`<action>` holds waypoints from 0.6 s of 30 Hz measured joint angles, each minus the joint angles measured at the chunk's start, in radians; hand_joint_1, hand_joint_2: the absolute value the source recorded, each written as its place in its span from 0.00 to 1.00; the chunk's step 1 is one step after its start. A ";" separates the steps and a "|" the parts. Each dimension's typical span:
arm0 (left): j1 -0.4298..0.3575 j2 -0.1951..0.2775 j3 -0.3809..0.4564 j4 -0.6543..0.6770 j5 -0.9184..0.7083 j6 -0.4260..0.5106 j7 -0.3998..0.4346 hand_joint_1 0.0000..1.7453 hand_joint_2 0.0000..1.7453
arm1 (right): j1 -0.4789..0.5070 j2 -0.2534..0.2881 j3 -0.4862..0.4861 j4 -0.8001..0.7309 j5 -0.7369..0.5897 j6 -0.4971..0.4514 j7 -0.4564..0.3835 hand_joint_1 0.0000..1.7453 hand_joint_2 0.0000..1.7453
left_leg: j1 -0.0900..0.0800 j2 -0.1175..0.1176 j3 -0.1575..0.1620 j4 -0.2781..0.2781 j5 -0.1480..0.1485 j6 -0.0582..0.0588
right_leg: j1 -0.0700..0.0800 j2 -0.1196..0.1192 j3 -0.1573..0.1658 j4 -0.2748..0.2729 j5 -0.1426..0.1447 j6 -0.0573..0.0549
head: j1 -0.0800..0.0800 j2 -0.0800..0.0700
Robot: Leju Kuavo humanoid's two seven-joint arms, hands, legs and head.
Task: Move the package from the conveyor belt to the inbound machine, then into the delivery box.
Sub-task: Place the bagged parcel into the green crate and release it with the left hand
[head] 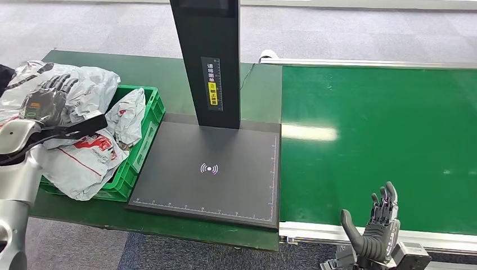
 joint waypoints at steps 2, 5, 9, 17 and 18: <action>0.037 0.006 0.027 -0.063 0.119 -0.085 -0.074 0.00 1.00 | 0.005 0.000 -0.005 -0.005 -0.001 -0.002 0.000 0.00 1.00 | 0.000 0.001 0.000 0.000 0.000 0.000 | 0.000 0.001 0.000 0.000 0.000 0.000 | 0.000 0.000; 0.114 0.023 0.074 -0.182 0.378 -0.261 -0.218 0.00 1.00 | 0.011 0.000 -0.012 -0.008 -0.005 -0.004 0.000 0.00 1.00 | 0.000 0.002 0.000 0.000 -0.001 -0.001 | 0.000 0.002 -0.001 0.000 0.000 0.000 | 0.000 0.000; 0.260 0.042 0.138 -0.371 0.661 -0.437 -0.316 0.00 1.00 | 0.013 -0.001 -0.014 -0.008 -0.007 -0.010 0.000 0.00 1.00 | 0.000 0.005 0.000 -0.001 -0.002 -0.001 | 0.000 0.005 -0.001 0.000 0.000 0.000 | 0.000 0.000; 0.666 0.068 0.267 -0.730 0.796 -0.574 -0.364 0.00 1.00 | -0.001 -0.012 0.004 0.006 -0.013 -0.036 0.000 0.00 1.00 | 0.000 0.009 0.002 -0.001 -0.005 -0.002 | 0.000 0.009 -0.001 0.000 -0.002 0.000 | 0.000 0.000; 0.699 0.067 0.280 -0.761 0.803 -0.588 -0.376 0.00 1.00 | -0.004 -0.014 0.006 0.009 -0.014 -0.039 0.000 0.00 1.00 | 0.000 0.008 0.002 -0.001 -0.005 -0.002 | 0.000 0.009 -0.001 0.000 -0.003 0.001 | 0.000 0.000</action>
